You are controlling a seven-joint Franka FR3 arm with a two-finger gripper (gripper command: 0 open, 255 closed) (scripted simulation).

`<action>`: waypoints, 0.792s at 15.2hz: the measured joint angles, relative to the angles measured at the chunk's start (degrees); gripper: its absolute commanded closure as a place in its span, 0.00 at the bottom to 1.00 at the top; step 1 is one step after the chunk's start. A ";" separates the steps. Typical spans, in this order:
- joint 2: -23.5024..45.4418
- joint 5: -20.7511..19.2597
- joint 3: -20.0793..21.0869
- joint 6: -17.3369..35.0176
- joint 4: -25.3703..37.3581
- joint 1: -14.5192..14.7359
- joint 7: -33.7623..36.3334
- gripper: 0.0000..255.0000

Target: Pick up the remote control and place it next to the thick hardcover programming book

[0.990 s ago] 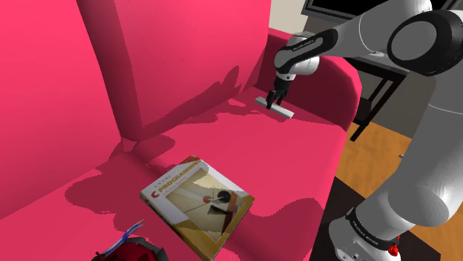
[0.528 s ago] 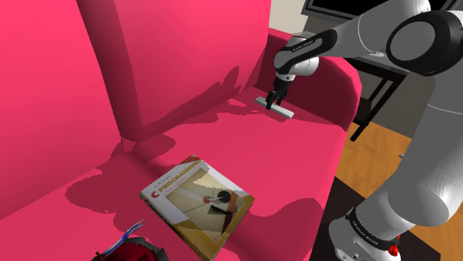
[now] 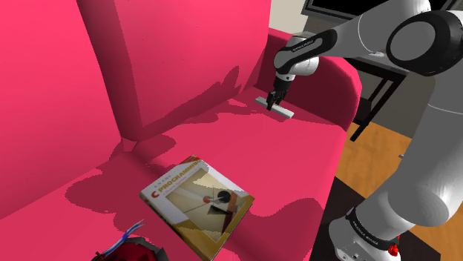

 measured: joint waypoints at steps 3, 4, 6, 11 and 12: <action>-0.17 -0.08 -0.03 -0.34 0.14 0.02 0.08 1.00; -0.50 -0.23 -0.08 -0.80 0.25 0.09 0.23 1.00; -1.37 -0.58 -0.22 -1.97 0.59 0.15 0.41 1.00; -2.98 -1.29 -0.43 -5.17 2.27 0.38 1.07 1.00; -3.43 -1.46 -0.48 -5.79 2.45 0.42 1.17 1.00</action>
